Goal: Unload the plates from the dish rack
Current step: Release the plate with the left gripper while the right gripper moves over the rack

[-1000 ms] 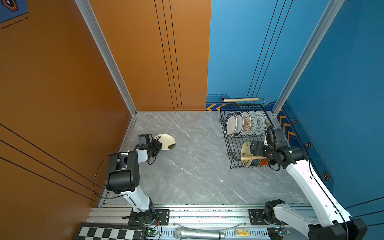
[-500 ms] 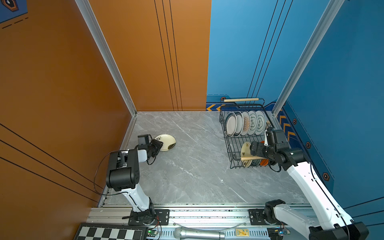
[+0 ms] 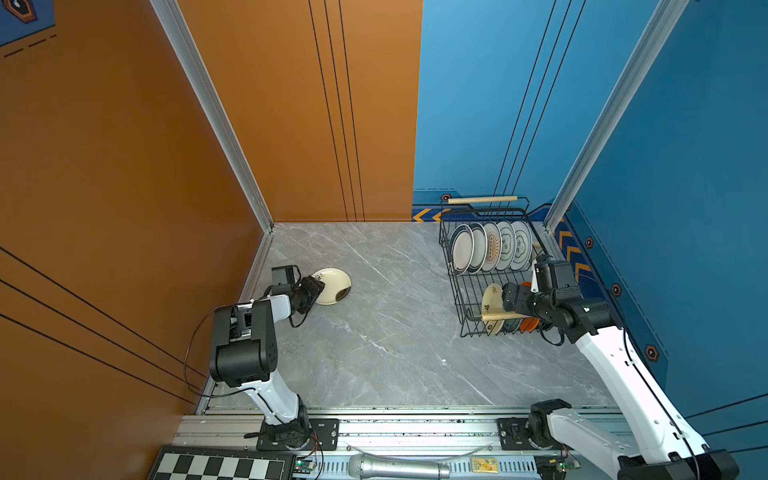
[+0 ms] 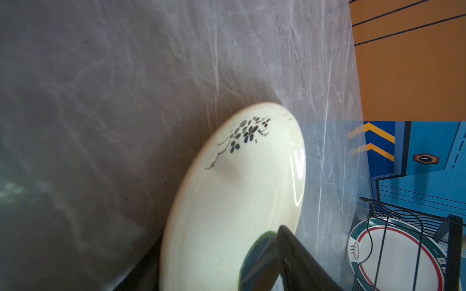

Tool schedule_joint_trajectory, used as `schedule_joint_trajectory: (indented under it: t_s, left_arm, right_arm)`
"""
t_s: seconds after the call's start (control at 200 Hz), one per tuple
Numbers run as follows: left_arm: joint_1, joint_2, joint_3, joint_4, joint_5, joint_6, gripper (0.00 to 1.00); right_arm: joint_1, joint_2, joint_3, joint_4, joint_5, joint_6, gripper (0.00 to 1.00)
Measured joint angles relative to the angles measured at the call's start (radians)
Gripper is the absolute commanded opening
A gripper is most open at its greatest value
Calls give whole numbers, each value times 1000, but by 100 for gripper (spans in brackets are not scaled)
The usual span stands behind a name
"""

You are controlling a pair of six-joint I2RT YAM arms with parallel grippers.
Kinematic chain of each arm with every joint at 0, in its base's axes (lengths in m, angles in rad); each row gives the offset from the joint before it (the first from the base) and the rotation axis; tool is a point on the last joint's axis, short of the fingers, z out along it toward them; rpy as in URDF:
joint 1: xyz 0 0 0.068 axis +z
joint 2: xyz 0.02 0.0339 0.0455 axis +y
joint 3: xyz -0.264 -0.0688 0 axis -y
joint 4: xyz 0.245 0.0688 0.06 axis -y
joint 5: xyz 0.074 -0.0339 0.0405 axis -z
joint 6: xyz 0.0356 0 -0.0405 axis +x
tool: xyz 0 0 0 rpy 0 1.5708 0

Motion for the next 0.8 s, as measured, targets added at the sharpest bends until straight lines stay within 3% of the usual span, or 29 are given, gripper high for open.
schedule_joint_trajectory:
  t_s: [0.36, 0.596, 0.621, 0.641, 0.686, 0.801]
  left_arm:
    - [101, -130, -17, -281, -31, 109, 75]
    - [113, -371, -68, -426, -53, 167, 80]
    - [108, -399, -72, -439, -53, 167, 82]
    - [105, -419, -75, -446, -53, 168, 94]
    - [91, -470, -79, -468, -53, 177, 99]
    - [32, -590, -78, -521, -58, 178, 99]
  right_arm:
    - [-50, 33, 36, -15, 91, -3, 100]
    - [-54, 178, 193, -69, -24, -34, 100]
    - [-50, 199, 209, -74, -40, -39, 100]
    - [-49, 209, 216, -77, -46, -43, 100]
    - [-42, 237, 232, -87, -66, -53, 100]
    - [-16, 302, 267, -113, -114, -72, 100]
